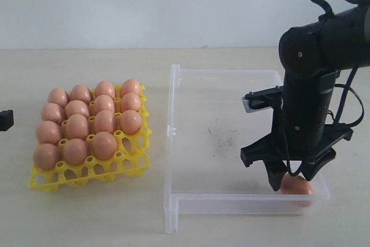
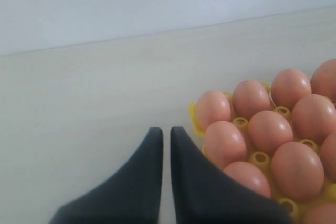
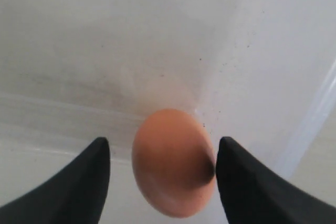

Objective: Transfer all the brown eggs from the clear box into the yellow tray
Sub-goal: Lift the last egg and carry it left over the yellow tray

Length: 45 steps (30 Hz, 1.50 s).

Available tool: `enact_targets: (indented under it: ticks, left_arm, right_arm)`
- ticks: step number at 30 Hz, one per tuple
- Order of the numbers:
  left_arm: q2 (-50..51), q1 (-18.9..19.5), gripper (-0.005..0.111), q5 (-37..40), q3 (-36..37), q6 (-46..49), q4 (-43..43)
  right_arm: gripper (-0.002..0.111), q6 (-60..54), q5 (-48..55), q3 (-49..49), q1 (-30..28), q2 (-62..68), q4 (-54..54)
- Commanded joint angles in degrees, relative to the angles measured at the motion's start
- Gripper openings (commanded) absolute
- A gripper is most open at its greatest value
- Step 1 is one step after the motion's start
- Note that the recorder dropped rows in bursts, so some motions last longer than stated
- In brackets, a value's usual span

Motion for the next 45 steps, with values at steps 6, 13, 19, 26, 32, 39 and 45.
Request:
enact_targets:
  ticks: [6, 13, 19, 26, 32, 39, 45]
  left_arm:
    - [-0.4, 0.1, 0.004, 0.1, 0.2, -0.2, 0.1]
    - [-0.4, 0.1, 0.004, 0.1, 0.2, -0.2, 0.1]
    - [-0.4, 0.1, 0.004, 0.1, 0.2, -0.2, 0.1]
    - [-0.4, 0.1, 0.004, 0.3, 0.2, -0.2, 0.1]
    - [-0.4, 0.1, 0.004, 0.3, 0.2, 0.0, 0.1]
    - [-0.4, 0.1, 0.004, 0.3, 0.2, 0.0, -0.2]
    - [-0.4, 0.1, 0.004, -0.1, 0.2, 0.0, -0.2]
  right_arm:
    - [0.054, -0.7, -0.8, 0.1, 0.1, 2.7, -1.2]
    - [0.054, -5.4, -1.3, 0.1, 0.1, 4.0, -1.2]
    - [0.053, -5.3, -3.8, 0.1, 0.1, 5.5, -1.3]
    - [0.000, -9.3, -2.6, 0.1, 0.1, 7.3, -1.6]
    - [0.000, -10.3, -14.6, 0.1, 0.1, 6.6, -1.3]
    - [0.000, -9.0, -33.1, 0.1, 0.0, -0.8, -0.7]
    - [0.000, -9.8, -49.8, 0.1, 5.0, -2.3, 0.5]
